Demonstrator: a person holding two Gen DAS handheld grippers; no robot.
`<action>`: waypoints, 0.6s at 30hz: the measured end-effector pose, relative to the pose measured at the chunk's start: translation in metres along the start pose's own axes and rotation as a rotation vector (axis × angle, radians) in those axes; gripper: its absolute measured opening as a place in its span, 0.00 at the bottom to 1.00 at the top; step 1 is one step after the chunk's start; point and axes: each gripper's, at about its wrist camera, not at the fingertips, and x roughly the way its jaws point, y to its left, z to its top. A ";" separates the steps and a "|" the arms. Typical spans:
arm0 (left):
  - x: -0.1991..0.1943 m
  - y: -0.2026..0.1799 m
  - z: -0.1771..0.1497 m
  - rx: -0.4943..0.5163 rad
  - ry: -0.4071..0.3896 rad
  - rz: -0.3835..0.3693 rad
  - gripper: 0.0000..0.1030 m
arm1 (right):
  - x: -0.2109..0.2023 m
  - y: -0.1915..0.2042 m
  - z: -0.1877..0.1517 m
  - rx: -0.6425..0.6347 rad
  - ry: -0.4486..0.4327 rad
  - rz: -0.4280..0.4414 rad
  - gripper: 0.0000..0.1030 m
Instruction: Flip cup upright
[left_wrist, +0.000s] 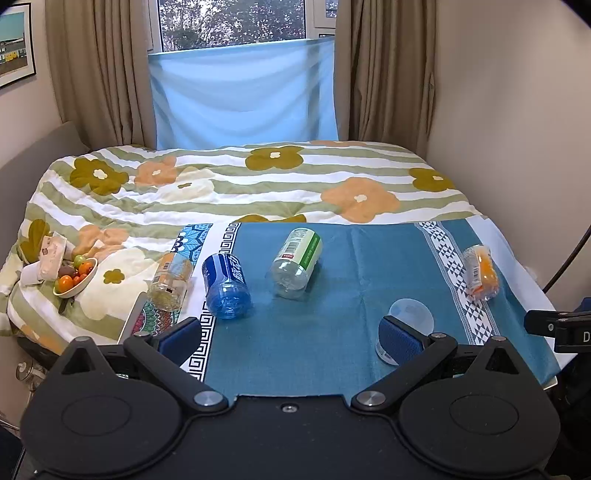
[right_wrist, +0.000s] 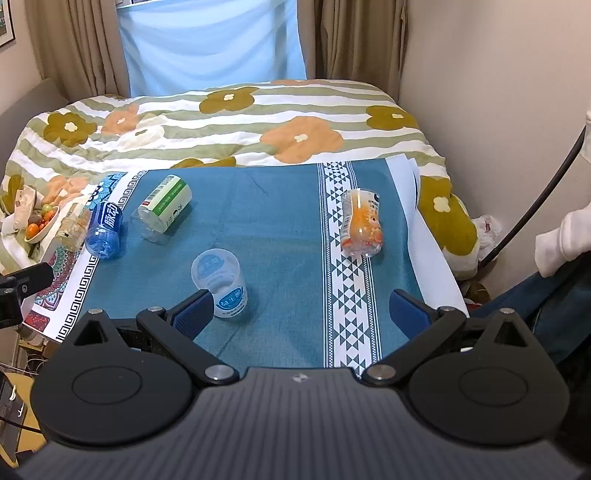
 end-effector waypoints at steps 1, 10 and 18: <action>0.000 0.000 0.000 0.000 0.000 0.000 1.00 | 0.000 0.000 0.000 0.001 0.001 -0.001 1.00; 0.001 0.000 0.002 0.006 -0.003 0.001 1.00 | 0.000 0.000 0.000 -0.002 0.000 0.001 1.00; 0.000 0.001 0.002 0.006 -0.003 0.001 1.00 | -0.001 0.004 0.000 -0.008 -0.001 0.001 1.00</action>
